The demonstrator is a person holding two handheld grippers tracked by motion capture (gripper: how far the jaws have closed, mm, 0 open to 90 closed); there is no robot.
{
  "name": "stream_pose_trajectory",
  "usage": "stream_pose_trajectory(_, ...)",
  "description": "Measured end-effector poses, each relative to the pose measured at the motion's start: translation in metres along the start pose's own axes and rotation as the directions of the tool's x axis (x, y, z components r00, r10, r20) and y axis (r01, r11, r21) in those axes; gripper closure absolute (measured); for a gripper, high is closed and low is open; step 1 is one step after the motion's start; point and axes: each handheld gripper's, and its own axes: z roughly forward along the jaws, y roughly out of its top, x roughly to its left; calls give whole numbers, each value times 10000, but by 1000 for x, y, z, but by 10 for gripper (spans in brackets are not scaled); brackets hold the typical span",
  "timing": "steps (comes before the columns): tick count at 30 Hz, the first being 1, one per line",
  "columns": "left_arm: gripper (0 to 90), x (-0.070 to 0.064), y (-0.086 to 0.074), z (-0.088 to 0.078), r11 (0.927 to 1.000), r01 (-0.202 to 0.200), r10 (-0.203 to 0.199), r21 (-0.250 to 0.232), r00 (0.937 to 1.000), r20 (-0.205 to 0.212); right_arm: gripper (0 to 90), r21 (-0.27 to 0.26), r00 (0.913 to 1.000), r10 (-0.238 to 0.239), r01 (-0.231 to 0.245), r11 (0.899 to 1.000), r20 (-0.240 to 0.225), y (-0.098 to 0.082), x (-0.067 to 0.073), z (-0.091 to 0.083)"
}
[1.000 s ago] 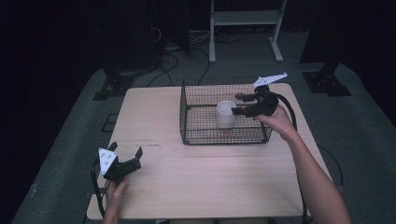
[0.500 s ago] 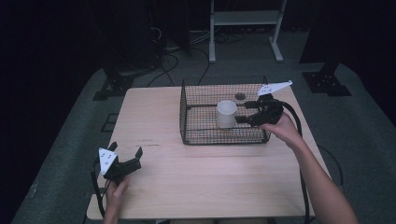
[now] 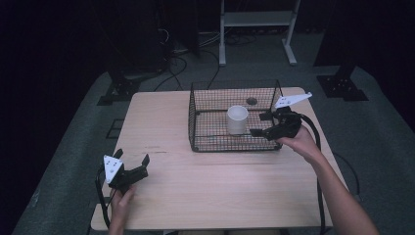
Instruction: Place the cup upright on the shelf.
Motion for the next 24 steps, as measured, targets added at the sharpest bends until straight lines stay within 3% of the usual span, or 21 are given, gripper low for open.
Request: stream_pose_trajectory(24,0,0,0,0,10000,-21,21,18,10000,-6,134,-124,9998,-101,99,9999,-146,-32,17,-16)
